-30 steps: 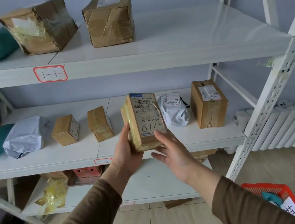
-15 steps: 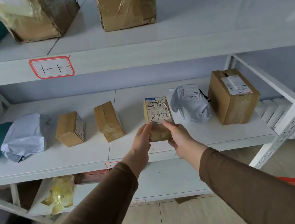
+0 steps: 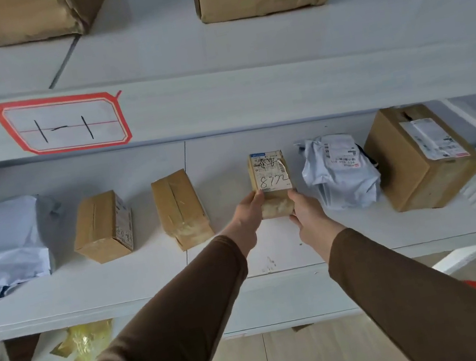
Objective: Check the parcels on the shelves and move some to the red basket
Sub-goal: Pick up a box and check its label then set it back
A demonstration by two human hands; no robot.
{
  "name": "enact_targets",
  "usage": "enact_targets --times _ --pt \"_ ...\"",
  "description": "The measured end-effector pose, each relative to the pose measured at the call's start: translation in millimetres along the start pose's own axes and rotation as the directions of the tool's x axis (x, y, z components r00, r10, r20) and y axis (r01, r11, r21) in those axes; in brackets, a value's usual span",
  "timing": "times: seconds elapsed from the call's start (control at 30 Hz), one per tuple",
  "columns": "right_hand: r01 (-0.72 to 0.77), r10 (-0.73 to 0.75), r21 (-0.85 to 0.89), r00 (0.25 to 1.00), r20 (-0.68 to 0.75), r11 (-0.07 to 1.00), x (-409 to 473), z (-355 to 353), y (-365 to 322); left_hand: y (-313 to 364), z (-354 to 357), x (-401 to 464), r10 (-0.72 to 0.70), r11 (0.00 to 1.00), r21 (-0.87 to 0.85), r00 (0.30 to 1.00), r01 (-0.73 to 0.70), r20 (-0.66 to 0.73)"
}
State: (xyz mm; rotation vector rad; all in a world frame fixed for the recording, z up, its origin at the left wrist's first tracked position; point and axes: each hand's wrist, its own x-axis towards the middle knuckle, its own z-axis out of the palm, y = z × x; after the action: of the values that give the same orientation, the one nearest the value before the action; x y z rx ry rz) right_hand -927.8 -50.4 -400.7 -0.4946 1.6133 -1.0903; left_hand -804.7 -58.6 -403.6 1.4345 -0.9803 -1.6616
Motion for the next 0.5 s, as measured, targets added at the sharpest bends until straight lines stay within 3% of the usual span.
enact_targets --times 0.17,0.3,0.4,0.5 --pt "0.033 -0.034 -0.014 0.998 -0.062 0.999 14.1 2.9 8.5 -27.1 0.5 40.1 -0.042 0.998 0.039 0.999 0.041 0.012" --pt "0.024 -0.02 0.022 0.987 -0.156 0.999 11.2 9.4 13.9 8.3 0.9 -9.9 -0.036 0.991 0.129 0.999 0.034 0.006" --pt "-0.049 0.078 0.117 0.962 -0.262 0.992 -6.8 28.4 31.5 13.1 -14.1 -28.6 0.155 0.956 0.258 0.986 -0.136 -0.054" --pt "0.041 -0.033 0.062 0.991 -0.127 0.997 -49.2 70.1 41.5 18.8 -49.0 -46.5 0.406 0.858 0.368 0.912 -0.359 -0.058"
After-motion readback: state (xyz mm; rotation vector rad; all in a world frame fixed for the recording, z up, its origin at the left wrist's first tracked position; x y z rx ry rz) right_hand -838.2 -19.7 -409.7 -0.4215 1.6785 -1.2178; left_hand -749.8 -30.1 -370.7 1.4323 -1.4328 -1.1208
